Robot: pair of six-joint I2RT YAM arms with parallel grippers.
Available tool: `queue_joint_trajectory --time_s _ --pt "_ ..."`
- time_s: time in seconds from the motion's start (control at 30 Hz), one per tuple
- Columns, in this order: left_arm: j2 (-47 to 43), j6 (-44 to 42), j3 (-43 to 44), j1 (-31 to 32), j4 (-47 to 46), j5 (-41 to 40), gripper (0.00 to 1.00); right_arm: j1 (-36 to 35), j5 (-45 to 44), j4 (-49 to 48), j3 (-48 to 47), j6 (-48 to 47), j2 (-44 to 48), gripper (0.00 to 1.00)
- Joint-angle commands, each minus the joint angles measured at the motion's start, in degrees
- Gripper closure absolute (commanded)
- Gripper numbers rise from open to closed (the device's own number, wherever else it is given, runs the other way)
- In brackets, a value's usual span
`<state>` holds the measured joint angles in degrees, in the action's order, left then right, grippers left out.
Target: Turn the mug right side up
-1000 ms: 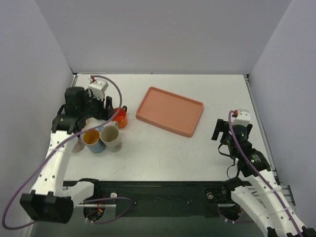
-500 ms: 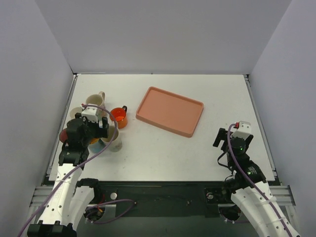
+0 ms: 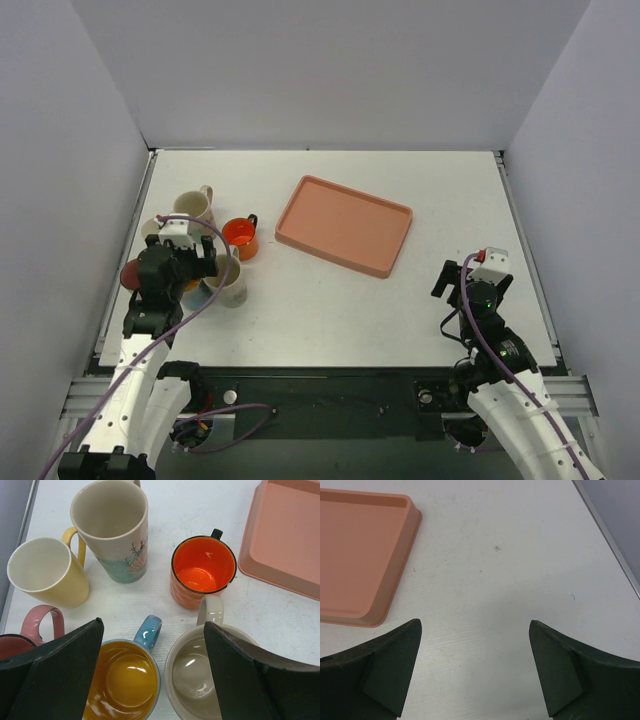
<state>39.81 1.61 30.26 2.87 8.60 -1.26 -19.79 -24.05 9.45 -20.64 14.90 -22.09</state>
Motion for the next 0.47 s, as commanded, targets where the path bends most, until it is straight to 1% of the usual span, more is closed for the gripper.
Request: queue_joint_trajectory --time_s 0.0,0.3,0.43 --pt "-0.5 1.0 -0.2 -0.4 -2.6 0.2 0.08 0.5 -0.6 -2.1 0.4 -0.1 0.4 0.17" --pt "-0.3 0.7 -0.7 -0.4 -3.3 -0.3 0.1 0.5 0.4 -2.0 0.5 0.0 0.3 0.17" --pt "-0.2 1.2 0.2 -0.4 -2.7 -0.9 0.09 0.5 0.5 -2.2 0.5 -0.1 0.4 0.17"
